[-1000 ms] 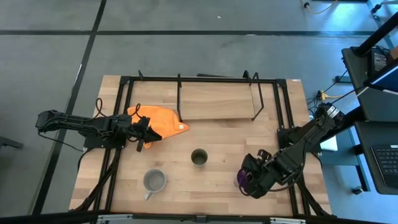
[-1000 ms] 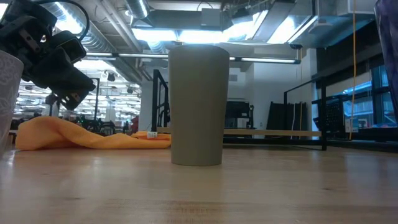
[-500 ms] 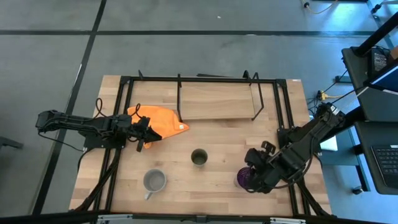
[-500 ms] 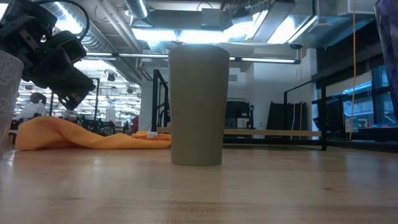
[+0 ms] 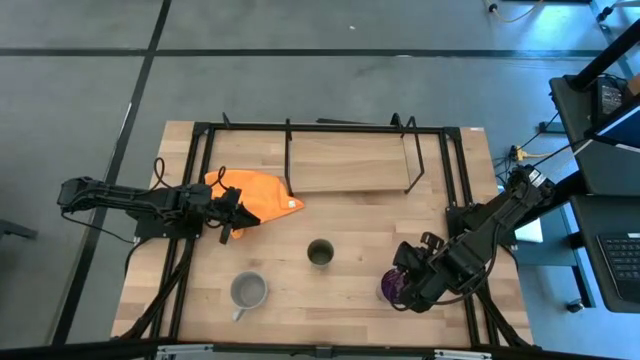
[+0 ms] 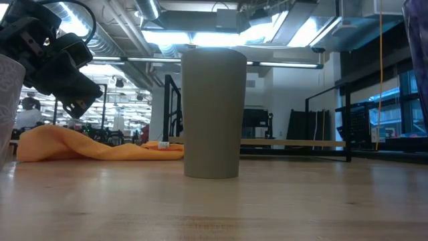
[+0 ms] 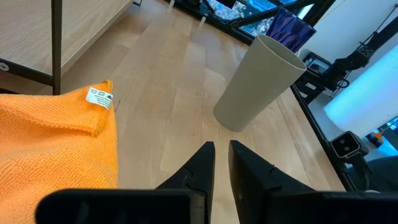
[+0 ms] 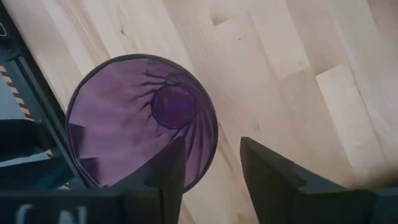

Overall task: Stack small to large cups/mugs on shelf
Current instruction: Put the violet cup on the shelf

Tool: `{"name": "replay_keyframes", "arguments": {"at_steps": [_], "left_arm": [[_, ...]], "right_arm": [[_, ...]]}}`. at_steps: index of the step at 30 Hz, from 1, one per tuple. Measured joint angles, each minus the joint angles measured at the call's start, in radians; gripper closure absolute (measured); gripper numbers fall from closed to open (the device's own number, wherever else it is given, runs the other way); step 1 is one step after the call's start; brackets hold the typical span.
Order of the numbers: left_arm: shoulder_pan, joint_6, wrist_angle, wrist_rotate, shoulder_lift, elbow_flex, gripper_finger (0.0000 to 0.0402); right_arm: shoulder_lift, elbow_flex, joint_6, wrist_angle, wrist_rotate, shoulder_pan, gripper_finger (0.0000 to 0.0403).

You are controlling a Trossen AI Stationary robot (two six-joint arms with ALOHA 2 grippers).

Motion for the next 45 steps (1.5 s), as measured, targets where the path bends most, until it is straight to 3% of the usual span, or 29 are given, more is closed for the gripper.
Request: {"name": "replay_keyframes", "arguments": {"at_steps": [34, 38, 45], "left_arm": [[0.0, 0.0, 0.002, 0.0, 0.0, 0.0, 0.036], [0.0, 0.0, 0.002, 0.0, 0.0, 0.0, 0.036], [0.0, 0.0, 0.002, 0.0, 0.0, 0.0, 0.036]], "right_arm": [[0.006, -0.141, 0.056, 0.106, 0.026, -0.048, 0.025], [0.006, -0.141, 0.052, 0.106, 0.019, -0.06, 0.0268], [0.006, -0.141, 0.048, 0.107, 0.019, -0.06, 0.0334]]}}
